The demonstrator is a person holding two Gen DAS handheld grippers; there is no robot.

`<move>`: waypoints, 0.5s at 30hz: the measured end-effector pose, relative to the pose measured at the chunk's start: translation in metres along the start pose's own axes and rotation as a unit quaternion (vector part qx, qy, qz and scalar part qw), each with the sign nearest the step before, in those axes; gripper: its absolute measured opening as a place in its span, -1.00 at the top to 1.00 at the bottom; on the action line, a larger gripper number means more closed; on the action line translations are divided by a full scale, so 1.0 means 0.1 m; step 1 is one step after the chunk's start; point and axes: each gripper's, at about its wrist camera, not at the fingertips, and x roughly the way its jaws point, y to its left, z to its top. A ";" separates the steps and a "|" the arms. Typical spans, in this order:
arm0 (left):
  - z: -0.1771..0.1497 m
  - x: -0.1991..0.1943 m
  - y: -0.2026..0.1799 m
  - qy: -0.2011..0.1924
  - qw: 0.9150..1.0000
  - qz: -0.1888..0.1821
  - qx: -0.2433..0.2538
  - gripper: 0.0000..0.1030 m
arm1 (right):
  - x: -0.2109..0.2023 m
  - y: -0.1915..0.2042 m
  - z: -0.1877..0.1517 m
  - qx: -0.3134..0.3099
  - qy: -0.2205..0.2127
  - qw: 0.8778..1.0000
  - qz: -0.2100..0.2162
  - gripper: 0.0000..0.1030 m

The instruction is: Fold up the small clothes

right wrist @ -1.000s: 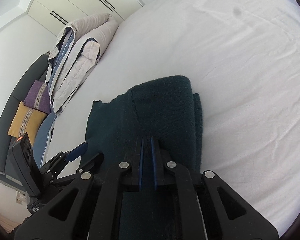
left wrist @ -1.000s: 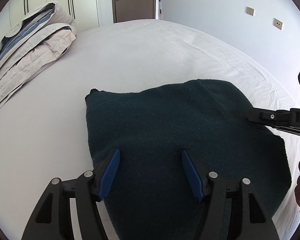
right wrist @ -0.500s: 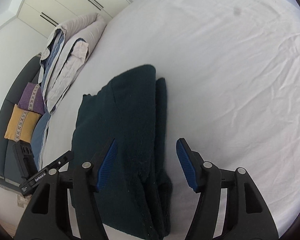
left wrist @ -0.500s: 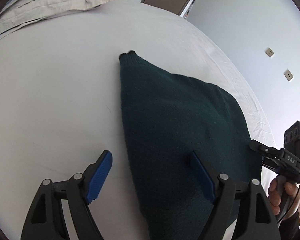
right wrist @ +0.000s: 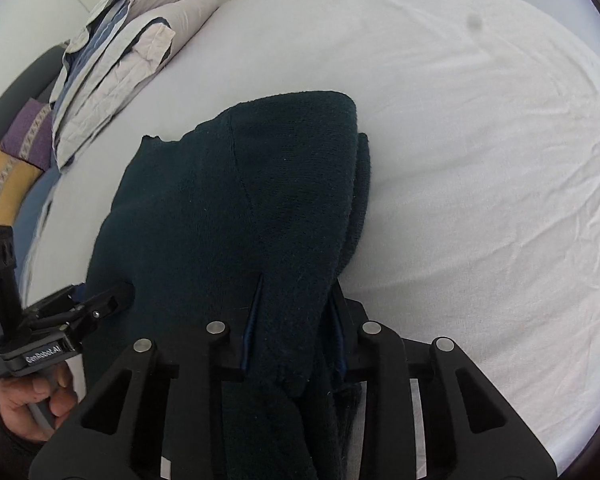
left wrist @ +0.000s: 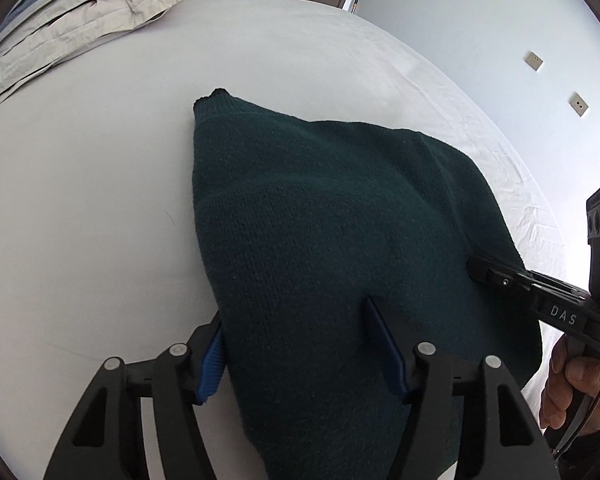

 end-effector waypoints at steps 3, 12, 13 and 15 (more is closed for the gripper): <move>0.00 -0.02 -0.06 -0.003 1.000 0.012 0.010 -0.15 | 0.00 0.24 -0.02 -0.052 -0.013 0.997 -0.059 0.54; -0.04 -0.16 -0.17 -0.012 0.999 0.022 0.025 0.17 | -0.09 0.64 -0.13 -0.117 -0.053 0.981 -0.143 0.60; -0.05 -0.20 -0.17 -0.013 0.999 0.020 0.023 0.19 | -0.14 0.69 -0.14 -0.120 -0.059 0.980 -0.145 0.61; -0.11 -0.29 -0.18 -0.016 0.999 0.017 0.022 0.25 | -0.27 0.81 -0.15 -0.124 -0.072 0.979 -0.143 0.61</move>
